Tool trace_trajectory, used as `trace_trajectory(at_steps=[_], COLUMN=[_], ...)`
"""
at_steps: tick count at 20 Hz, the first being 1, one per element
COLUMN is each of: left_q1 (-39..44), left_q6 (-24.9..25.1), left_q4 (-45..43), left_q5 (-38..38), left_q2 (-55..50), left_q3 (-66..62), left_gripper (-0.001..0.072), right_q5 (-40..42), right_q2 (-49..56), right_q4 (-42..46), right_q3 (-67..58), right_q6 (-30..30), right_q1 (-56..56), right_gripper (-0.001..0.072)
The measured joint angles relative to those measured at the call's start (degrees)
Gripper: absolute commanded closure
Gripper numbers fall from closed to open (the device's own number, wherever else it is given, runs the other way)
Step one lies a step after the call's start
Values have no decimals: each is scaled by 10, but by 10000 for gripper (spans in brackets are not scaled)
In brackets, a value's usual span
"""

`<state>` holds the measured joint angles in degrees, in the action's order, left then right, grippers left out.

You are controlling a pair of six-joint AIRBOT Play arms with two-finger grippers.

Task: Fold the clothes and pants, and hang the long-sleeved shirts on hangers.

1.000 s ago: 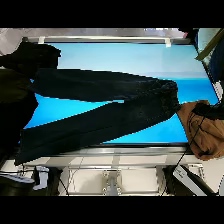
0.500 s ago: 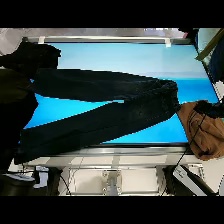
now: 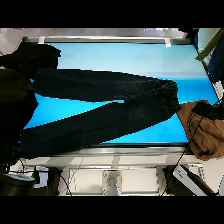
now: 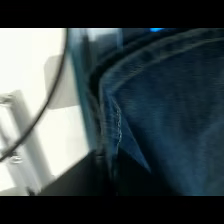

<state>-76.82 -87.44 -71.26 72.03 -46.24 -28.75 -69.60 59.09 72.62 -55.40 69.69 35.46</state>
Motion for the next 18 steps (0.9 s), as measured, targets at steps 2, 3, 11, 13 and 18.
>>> trace_trajectory(at_steps=[2, 3, 11, 13, 18], left_q1=[0, 0, 49, 91, 181], left_q6=[7, 16, 154, 169, 183], left_q4=[22, 40, 322, 349, 378], left_q5=[1, 1, -86, -129, -234], left_q2=[0, 0, -13, -21, -39], left_q3=[1, 1, -15, -17, -56], left_gripper=[683, 684, 685, 685, 685], right_q5=[-4, -9, -20, 16, 117], right_q2=[-7, -12, -33, -24, 60], right_q4=[4, 6, -93, -170, -318], right_q3=[0, 0, 89, 137, 204], right_q6=[1, 2, 2, -14, -69], right_q1=[0, 2, 110, 122, 70], right_gripper=[283, 282, 150, 150, 150])
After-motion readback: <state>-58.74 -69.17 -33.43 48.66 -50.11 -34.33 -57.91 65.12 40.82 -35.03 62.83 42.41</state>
